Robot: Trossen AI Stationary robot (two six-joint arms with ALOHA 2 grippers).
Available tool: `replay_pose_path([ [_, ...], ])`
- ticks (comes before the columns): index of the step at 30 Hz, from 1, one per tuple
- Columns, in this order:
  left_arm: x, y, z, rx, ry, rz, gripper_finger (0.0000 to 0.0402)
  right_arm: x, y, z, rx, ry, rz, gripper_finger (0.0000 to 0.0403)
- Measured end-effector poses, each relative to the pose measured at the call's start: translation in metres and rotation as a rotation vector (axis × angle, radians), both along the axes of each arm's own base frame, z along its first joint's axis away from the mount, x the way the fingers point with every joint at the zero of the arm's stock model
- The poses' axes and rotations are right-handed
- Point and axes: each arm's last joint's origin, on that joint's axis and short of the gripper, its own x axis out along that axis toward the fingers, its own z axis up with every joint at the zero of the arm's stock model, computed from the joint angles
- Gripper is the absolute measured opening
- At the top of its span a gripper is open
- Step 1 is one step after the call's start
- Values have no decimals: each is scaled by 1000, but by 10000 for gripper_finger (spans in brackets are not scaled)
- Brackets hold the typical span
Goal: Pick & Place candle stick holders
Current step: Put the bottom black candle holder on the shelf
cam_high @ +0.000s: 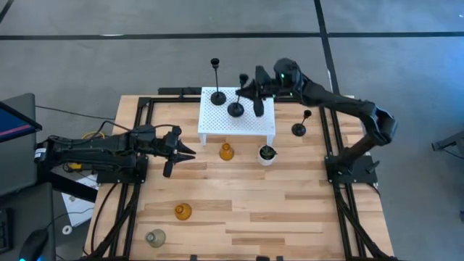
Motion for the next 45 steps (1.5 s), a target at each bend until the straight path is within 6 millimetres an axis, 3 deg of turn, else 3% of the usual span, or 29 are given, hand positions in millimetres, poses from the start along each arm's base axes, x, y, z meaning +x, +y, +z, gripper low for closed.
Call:
replay_pose_path([
  [7, 0, 0, 0, 0, -1, 3, 76, 5, -47, -5, 41, 46, -69, 0],
  [13, 0, 0, 0, 9, -3, 2, 76, 2, -72, -19, 74, 88, -125, 0],
  [35, 0, 0, 1, 17, -8, 9, 76, 1, -74, -21, 84, 90, -132, 0],
  [45, 0, 0, 1, 17, -9, 9, 76, 13, -83, -41, 107, 113, -126, 0],
])
